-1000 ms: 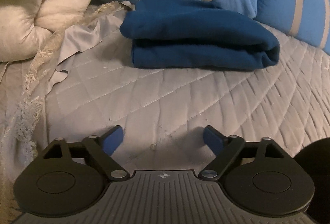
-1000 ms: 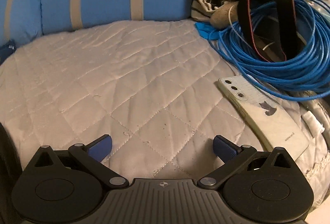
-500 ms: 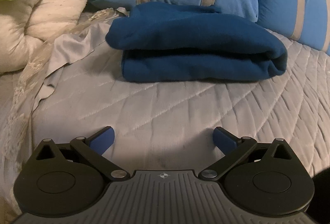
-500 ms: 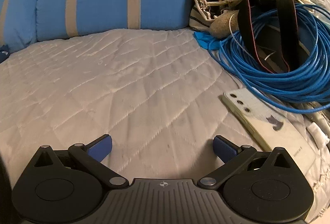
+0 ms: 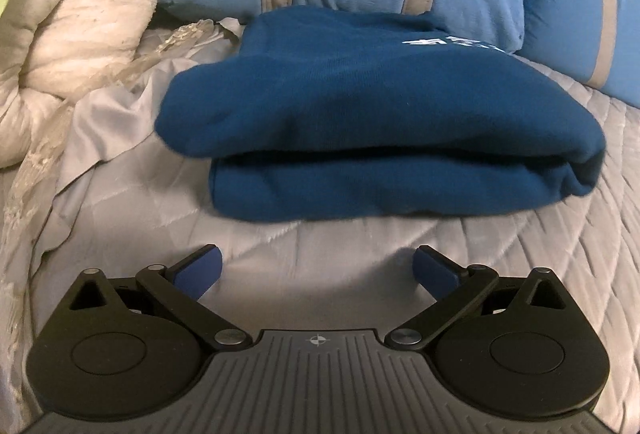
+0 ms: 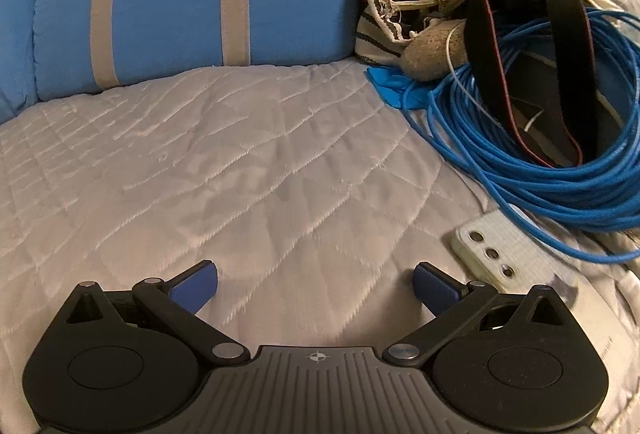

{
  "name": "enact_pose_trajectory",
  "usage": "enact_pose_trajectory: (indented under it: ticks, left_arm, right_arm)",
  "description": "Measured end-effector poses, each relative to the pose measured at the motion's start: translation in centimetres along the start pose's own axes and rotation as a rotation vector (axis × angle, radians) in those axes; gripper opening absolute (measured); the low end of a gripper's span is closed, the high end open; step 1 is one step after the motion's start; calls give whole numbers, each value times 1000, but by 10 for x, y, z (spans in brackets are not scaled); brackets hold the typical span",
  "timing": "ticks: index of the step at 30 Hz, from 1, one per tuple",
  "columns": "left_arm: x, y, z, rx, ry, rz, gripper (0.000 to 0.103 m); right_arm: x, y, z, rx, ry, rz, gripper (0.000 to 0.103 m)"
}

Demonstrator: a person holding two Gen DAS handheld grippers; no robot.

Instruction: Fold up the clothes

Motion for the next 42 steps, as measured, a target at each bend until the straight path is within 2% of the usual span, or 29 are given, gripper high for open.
enact_pose_trajectory:
  ticks: [10, 12, 14, 18, 42]
  left_arm:
    - [-20, -18, 9, 14, -23, 6, 103]
    - [-23, -18, 10, 22, -23, 28, 103]
    - [-23, -14, 12, 40, -29, 77, 103]
    - [-20, -9, 14, 49, -40, 122, 103]
    - [-21, -7, 17, 41, -59, 134, 103]
  right_arm:
    - [-26, -21, 7, -19, 0, -8, 103]
    - [-29, -24, 10, -21, -7, -6, 103]
    - [-29, -21, 11, -20, -12, 23, 103]
    - [-24, -11, 7, 4, 10, 102, 103]
    - [-18, -8, 10, -16, -5, 133, 103]
Point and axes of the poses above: each gripper's, at about its wrist camera, not at the fingertips, and x roughly against the way its jaws point, z to its right, y to its underside, the point moved 4 cm from there along -x, roughly the way its jaws point, and after that the axes turned 15 degrees about -y, right-handed, at the moved point
